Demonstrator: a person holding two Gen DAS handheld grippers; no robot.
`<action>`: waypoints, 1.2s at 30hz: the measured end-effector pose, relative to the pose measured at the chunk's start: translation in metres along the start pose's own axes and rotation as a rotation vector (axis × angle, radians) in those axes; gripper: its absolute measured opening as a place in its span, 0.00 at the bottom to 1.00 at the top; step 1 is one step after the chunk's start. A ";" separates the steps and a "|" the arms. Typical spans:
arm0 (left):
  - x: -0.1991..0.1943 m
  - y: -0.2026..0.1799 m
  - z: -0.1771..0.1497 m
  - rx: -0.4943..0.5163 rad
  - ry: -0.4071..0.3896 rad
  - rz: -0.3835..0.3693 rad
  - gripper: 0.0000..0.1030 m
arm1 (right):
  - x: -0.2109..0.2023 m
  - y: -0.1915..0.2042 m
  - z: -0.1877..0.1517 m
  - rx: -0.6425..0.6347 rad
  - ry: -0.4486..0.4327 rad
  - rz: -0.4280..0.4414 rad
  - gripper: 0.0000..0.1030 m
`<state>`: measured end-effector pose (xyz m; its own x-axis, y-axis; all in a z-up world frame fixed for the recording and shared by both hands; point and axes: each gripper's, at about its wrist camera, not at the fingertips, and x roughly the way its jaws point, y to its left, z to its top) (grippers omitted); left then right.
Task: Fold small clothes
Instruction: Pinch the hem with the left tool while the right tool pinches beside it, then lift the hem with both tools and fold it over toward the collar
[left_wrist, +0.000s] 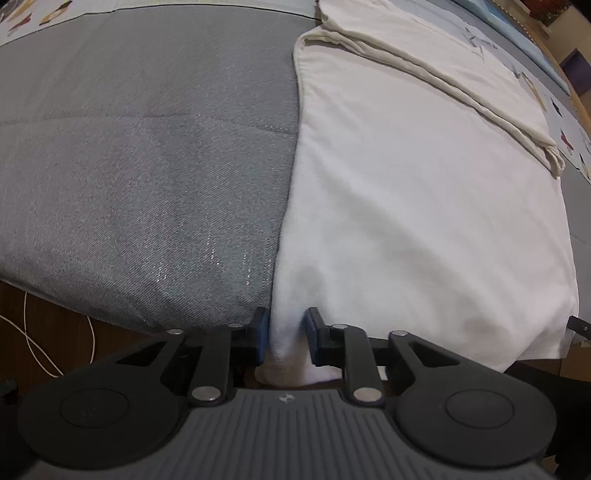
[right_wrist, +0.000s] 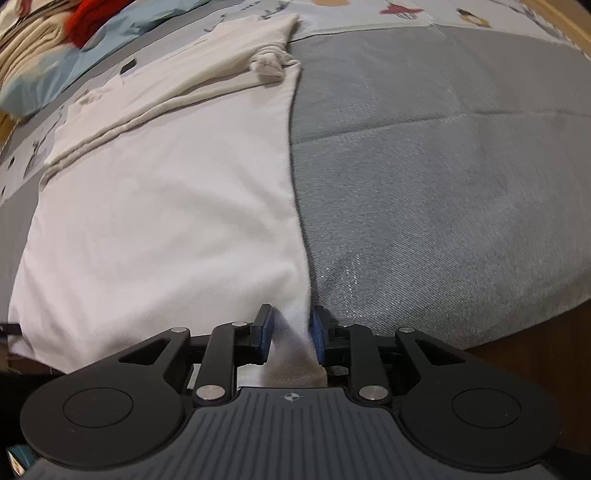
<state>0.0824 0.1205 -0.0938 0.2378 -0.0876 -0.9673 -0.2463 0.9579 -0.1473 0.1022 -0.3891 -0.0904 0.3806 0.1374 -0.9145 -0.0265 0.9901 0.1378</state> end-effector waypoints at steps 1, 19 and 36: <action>0.000 -0.001 0.000 0.006 -0.002 -0.004 0.14 | 0.001 0.001 0.000 -0.007 0.000 0.001 0.24; -0.002 -0.010 -0.005 0.020 -0.010 0.010 0.11 | 0.001 -0.002 -0.004 0.005 0.022 0.007 0.12; -0.051 -0.016 -0.009 0.035 -0.180 -0.146 0.04 | -0.060 -0.010 0.010 0.079 -0.224 0.163 0.04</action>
<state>0.0658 0.1073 -0.0441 0.4329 -0.1792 -0.8835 -0.1653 0.9476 -0.2732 0.0884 -0.4071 -0.0329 0.5723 0.2767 -0.7720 -0.0356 0.9489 0.3137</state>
